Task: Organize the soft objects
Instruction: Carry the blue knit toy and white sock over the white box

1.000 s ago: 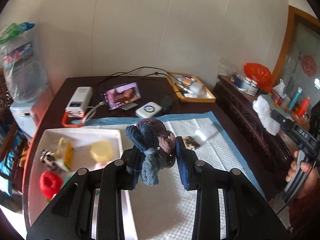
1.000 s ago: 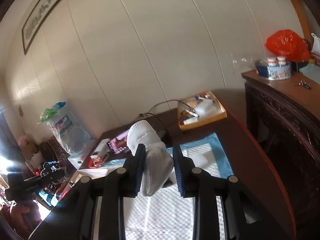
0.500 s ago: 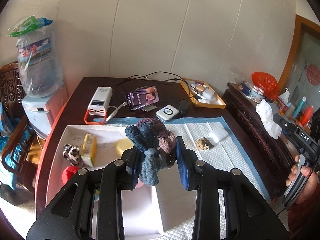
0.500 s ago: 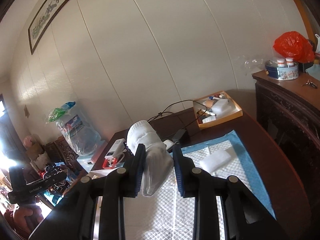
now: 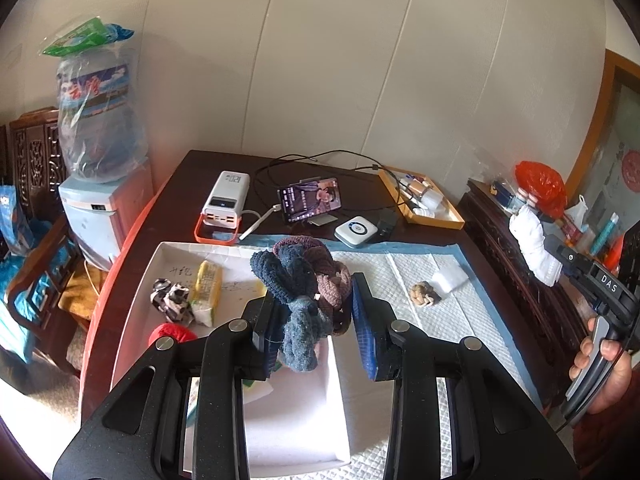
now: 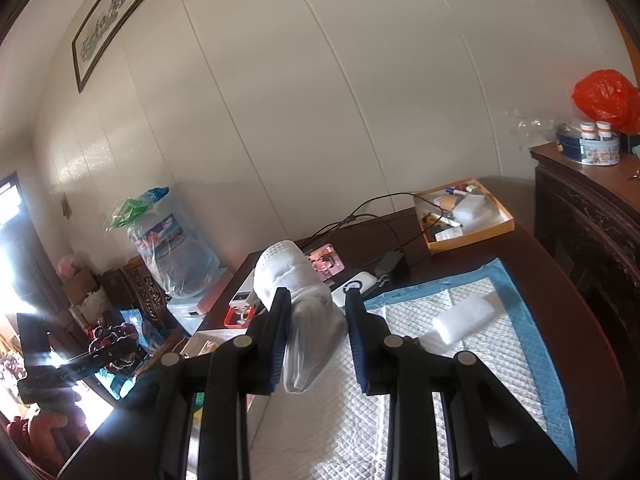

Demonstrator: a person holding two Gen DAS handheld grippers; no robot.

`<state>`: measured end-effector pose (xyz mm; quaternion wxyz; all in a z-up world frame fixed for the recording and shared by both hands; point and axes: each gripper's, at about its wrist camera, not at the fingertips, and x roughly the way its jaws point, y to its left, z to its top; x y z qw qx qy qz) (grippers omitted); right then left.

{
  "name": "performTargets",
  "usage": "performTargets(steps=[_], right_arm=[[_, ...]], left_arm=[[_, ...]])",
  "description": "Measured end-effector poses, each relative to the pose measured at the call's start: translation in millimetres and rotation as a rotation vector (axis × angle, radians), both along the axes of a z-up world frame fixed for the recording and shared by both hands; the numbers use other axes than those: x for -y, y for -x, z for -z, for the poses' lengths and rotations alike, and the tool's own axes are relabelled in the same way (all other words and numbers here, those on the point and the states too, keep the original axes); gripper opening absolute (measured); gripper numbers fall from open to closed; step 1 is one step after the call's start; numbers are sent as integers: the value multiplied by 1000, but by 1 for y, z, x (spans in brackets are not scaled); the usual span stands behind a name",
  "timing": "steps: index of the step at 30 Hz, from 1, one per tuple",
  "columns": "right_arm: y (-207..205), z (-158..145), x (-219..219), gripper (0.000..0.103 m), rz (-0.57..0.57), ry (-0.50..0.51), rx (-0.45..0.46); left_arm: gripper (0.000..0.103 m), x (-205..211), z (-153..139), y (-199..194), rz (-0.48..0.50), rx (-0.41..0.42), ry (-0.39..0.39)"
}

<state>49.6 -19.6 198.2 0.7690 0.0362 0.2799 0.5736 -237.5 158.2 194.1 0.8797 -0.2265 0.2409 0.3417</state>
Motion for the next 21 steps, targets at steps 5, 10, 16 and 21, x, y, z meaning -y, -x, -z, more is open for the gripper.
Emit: performTargets(steps=[5, 10, 16, 21], right_arm=[[8, 2, -11, 27, -32, 8, -3], [20, 3, -23, 27, -76, 19, 0], [36, 6, -38, 27, -122, 36, -2], [45, 8, -45, 27, -148, 47, -2]], left_arm=[[31, -5, 0, 8, -18, 2, 3], [31, -12, 3, 16, -38, 2, 15], [31, -19, 6, 24, -48, 3, 22], [31, -22, 8, 28, -54, 6, 30]])
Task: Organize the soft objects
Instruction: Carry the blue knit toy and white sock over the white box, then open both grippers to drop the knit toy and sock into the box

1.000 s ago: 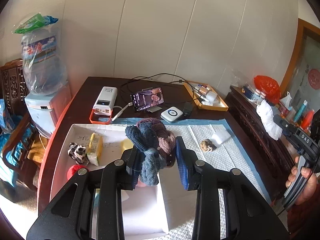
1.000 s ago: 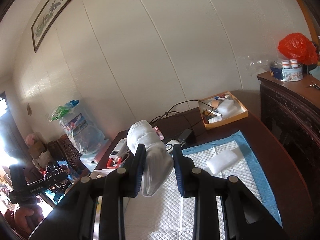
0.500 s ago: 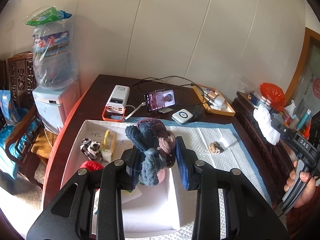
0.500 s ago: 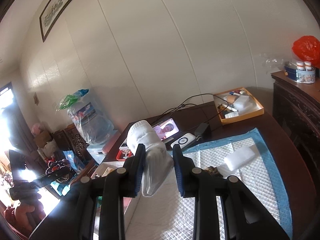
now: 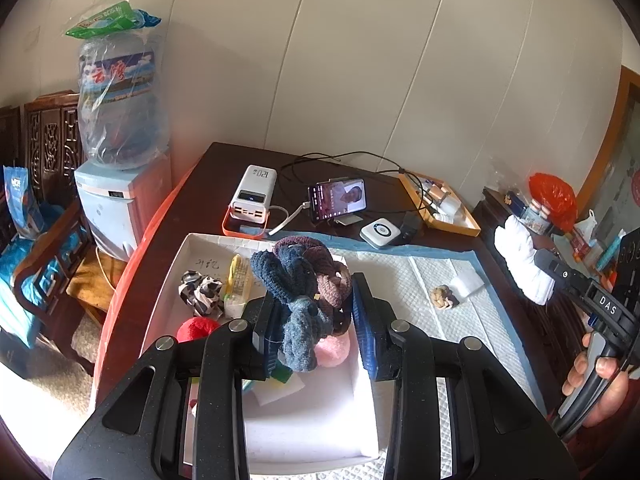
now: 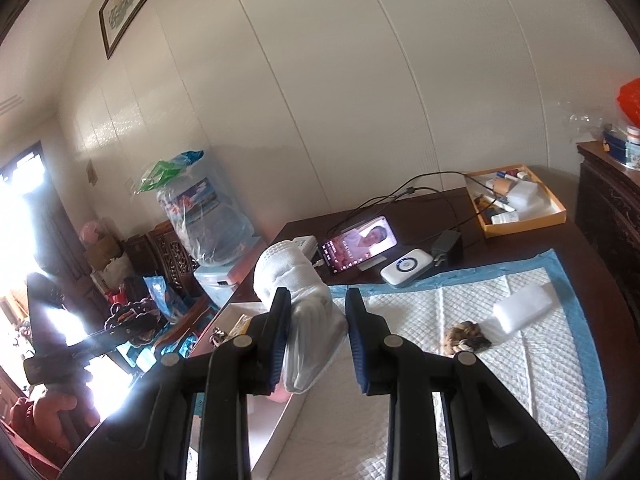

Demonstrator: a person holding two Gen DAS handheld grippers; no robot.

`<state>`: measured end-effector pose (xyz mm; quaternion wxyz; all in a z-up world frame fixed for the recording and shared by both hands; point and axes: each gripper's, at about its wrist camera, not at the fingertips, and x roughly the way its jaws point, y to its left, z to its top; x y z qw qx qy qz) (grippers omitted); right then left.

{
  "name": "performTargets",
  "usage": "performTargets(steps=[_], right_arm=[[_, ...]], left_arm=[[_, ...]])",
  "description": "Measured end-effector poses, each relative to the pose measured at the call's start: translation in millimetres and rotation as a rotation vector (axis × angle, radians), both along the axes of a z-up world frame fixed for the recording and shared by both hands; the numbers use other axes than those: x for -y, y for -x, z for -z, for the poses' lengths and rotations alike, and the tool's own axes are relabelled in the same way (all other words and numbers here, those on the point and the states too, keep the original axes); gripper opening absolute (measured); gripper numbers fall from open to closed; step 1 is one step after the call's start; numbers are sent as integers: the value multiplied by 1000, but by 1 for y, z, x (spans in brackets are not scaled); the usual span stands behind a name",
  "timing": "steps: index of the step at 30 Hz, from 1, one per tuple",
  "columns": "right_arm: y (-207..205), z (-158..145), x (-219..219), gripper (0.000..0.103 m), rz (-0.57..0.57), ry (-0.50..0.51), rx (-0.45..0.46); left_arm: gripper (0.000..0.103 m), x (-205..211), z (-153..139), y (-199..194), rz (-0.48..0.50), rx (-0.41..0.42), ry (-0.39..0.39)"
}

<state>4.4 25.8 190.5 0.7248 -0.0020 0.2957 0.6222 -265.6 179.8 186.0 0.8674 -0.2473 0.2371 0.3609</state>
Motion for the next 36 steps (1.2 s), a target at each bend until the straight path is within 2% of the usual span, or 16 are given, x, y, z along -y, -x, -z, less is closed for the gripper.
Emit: performTargets(steps=[11, 22, 29, 36], right_arm=[[24, 5, -18, 27, -72, 32, 3], [67, 23, -47, 27, -195, 88, -6], [98, 46, -69, 27, -271, 164, -19], [128, 75, -90, 27, -293, 258, -6]], left_arm=[[31, -9, 7, 10, -21, 5, 23], [31, -26, 14, 27, -34, -9, 45], [32, -45, 28, 34, -29, -62, 66], [32, -63, 50, 26, 47, -127, 110]])
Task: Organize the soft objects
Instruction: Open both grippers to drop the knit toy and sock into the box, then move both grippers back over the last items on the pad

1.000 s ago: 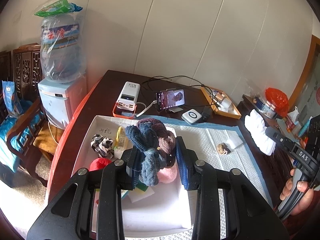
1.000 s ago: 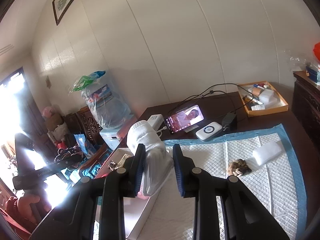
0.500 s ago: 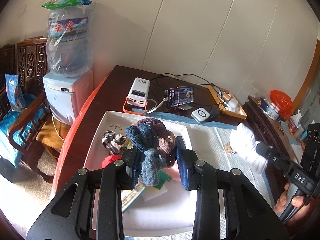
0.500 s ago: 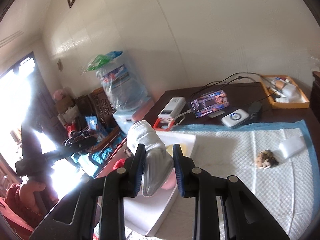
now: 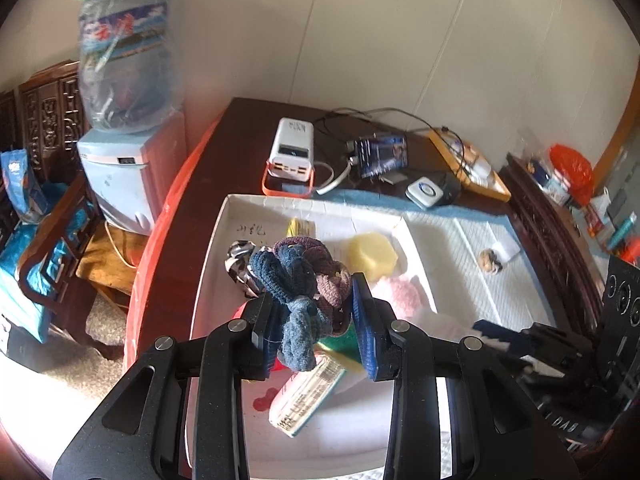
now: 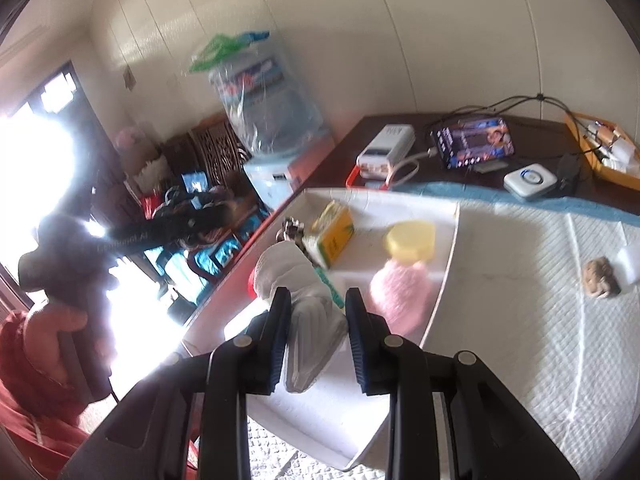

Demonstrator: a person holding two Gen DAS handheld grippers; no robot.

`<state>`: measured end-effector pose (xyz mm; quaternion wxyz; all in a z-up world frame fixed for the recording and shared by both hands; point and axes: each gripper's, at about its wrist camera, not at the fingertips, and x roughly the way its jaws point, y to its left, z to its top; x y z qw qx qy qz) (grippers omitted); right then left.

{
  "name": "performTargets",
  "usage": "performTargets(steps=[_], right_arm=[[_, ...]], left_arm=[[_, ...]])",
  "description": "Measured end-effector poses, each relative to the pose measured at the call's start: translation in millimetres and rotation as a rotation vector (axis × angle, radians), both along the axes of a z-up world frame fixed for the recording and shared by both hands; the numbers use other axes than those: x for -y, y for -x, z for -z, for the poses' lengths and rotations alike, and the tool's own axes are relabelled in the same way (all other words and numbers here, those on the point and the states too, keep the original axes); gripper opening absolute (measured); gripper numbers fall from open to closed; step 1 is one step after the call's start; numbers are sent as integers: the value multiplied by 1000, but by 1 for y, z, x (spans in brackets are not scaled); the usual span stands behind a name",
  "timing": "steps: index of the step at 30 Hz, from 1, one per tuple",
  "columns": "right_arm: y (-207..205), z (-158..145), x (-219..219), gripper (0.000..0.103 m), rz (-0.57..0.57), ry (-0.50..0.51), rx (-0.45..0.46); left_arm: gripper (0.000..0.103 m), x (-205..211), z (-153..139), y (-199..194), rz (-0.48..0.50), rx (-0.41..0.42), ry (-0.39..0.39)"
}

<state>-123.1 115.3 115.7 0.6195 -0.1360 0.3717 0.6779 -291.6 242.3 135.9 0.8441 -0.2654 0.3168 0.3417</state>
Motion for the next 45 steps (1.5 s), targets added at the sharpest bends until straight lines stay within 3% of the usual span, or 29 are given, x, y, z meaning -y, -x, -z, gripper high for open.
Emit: performTargets(steps=[5, 6, 7, 8, 9, 10, 12, 14, 19, 31, 45], right_arm=[[16, 7, -5, 30, 16, 31, 35], [18, 8, -6, 30, 22, 37, 46], [21, 8, -5, 31, 30, 43, 63], [23, 8, -6, 35, 34, 45, 75], [26, 8, -6, 47, 39, 45, 89], [29, 7, -6, 72, 42, 41, 109], [35, 5, -6, 96, 43, 32, 137], [40, 5, -7, 102, 43, 27, 175], [42, 5, -8, 103, 62, 36, 208], [22, 6, 7, 103, 134, 39, 171], [-20, 13, 37, 103, 159, 44, 131]], left_arm=[[39, -7, 6, -3, 47, -16, 17], [52, -8, 7, -3, 51, -15, 13], [81, -9, 6, -2, 49, -14, 7], [92, -9, 6, -1, 45, -12, -3], [103, -9, 4, 3, 33, -2, -21], [103, -10, 2, 5, 24, 10, -35], [103, -12, 1, 8, 14, 8, -41], [103, -14, 2, 11, 10, 12, -38], [103, -13, 0, 14, 14, 19, -44], [103, -2, -5, 16, -34, 15, -57], [103, 37, -6, -31, -27, -48, -86]])
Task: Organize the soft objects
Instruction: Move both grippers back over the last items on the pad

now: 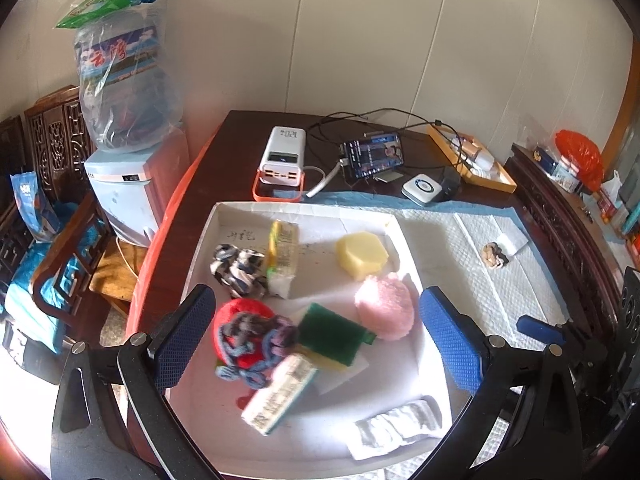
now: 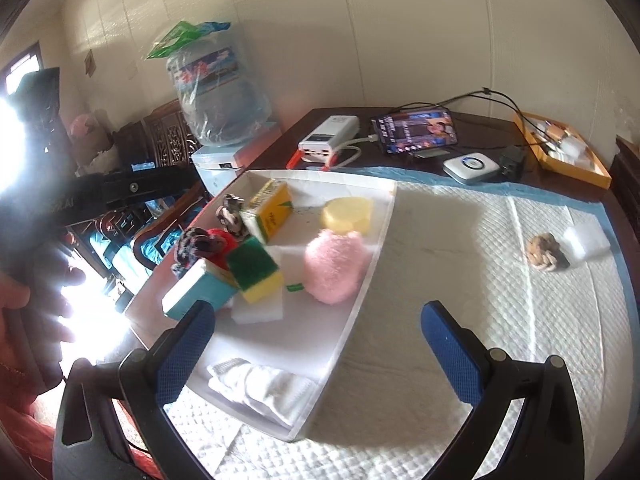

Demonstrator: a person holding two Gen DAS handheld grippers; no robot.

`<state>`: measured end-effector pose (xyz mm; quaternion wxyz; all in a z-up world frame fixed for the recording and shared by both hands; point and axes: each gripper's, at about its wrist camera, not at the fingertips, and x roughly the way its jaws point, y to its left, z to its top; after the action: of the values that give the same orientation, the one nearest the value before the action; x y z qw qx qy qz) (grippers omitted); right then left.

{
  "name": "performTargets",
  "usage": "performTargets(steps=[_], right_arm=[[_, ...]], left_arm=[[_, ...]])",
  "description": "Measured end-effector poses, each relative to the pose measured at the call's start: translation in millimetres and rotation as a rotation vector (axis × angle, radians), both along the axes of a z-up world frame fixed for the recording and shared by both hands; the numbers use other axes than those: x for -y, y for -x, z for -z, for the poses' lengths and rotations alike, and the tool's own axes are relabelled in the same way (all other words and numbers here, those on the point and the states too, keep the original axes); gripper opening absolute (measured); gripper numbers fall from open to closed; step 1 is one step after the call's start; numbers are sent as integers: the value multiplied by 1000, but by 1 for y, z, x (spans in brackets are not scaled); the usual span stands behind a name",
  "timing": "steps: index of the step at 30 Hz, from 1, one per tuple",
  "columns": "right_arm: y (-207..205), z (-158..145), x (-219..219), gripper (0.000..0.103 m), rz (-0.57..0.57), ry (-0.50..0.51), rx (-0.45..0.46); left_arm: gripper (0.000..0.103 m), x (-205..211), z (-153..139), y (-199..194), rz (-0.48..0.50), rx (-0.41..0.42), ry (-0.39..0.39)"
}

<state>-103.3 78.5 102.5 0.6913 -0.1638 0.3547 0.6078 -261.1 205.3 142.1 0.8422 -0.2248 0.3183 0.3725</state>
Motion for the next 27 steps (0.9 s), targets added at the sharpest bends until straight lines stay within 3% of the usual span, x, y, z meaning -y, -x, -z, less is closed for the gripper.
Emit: performTargets(steps=[20, 24, 27], right_arm=[[-104, 1, 58, 103, 64, -20, -44], [-135, 4, 73, 103, 123, -32, -40], [-179, 2, 93, 103, 230, -51, -16]], left_arm=[[103, 59, 1, -102, 34, -44, 5], [103, 69, 10, -129, 61, -59, 33], [103, 73, 12, -149, 91, -72, 52]])
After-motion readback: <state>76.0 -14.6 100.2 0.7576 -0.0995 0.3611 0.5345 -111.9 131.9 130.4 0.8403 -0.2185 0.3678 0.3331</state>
